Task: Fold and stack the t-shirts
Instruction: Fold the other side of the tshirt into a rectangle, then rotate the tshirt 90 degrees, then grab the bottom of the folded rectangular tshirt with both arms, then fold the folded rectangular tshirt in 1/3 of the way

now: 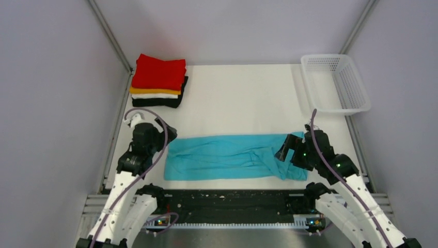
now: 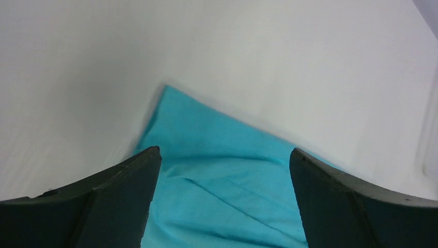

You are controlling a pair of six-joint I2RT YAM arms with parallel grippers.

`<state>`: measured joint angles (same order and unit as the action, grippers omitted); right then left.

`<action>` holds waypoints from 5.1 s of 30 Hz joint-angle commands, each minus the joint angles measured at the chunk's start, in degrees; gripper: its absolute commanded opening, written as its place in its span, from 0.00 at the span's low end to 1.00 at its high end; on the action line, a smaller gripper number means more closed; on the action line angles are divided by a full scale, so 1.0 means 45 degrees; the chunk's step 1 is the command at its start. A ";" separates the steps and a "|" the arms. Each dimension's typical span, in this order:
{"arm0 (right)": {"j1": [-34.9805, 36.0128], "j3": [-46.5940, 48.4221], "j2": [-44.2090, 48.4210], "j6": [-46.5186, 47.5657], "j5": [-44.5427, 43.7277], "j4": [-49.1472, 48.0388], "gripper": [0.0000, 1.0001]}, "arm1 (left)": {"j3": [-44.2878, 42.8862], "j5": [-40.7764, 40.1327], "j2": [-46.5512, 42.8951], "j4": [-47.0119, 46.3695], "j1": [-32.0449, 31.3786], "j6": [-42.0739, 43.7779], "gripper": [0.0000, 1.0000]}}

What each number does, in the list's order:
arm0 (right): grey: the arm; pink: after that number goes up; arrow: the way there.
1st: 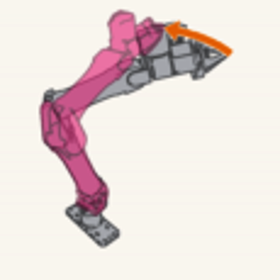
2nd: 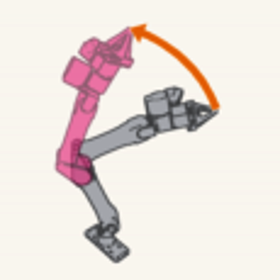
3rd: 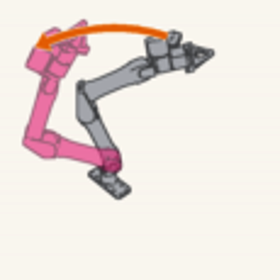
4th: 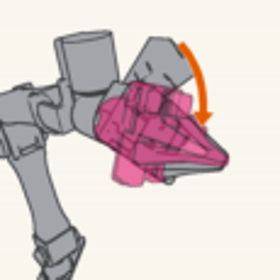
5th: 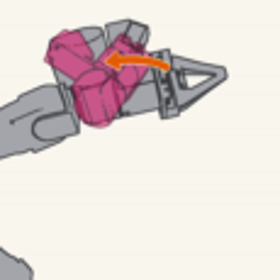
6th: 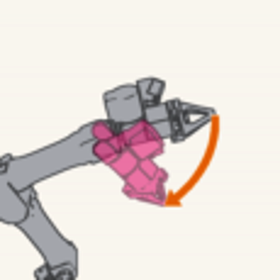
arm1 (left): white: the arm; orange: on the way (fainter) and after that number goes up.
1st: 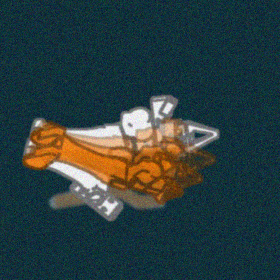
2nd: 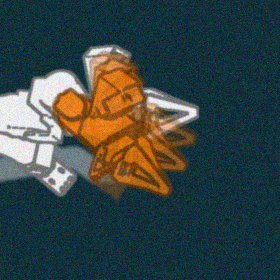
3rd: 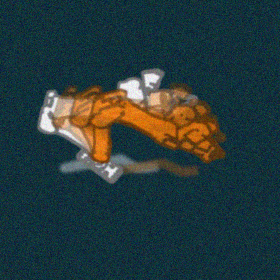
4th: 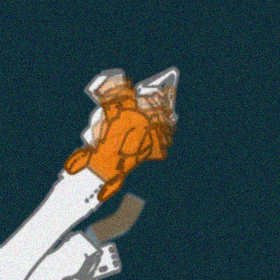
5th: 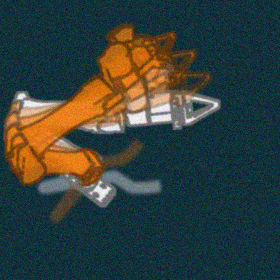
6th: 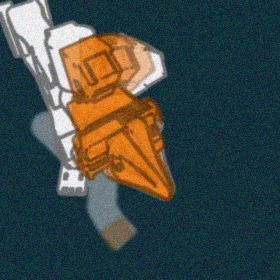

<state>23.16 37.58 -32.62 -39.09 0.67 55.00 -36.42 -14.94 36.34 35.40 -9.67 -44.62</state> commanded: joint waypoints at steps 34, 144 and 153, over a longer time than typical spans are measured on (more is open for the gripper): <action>-0.3358 0.5623 -1.7465 0.0274 0.2628 -0.9801 0.98 | 0.3227 0.6112 0.5652 -0.4431 -0.4716 -0.1725 0.99; 0.4600 -0.3779 0.0088 -0.3165 0.1711 -0.6445 0.00 | 0.0081 0.1937 0.6389 -0.4114 -1.1546 -0.3314 0.00; 0.2531 -0.0720 -0.4394 -0.0886 0.0505 -0.9157 0.00 | -0.3699 0.4117 0.9254 -0.3793 -0.7580 -0.0357 0.00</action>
<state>40.34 29.21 -46.89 -49.08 4.84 23.16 -45.87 -0.89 73.08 18.11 -48.34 -53.65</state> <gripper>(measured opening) 0.009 0.023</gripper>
